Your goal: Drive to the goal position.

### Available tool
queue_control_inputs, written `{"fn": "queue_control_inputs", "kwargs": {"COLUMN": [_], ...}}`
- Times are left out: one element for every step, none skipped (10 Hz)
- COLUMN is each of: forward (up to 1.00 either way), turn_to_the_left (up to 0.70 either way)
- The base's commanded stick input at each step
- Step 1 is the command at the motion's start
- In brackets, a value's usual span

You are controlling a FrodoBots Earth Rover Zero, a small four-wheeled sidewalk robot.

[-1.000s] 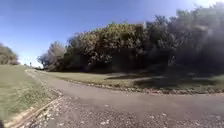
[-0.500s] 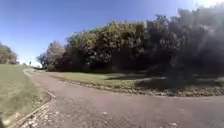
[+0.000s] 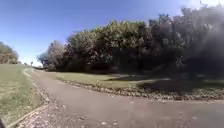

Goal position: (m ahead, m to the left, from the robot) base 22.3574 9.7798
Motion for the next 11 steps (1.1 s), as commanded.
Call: {"fn": "queue_control_inputs", "kwargs": {"forward": [0.5,0.5,0.5,0.5,0.5,0.5,0.5,0.5,0.5,0.5,0.5], "turn_to_the_left": [0.0,0.0,0.0,0.0,0.0,0.0,0.0,0.0,0.0,0.0,0.0]}}
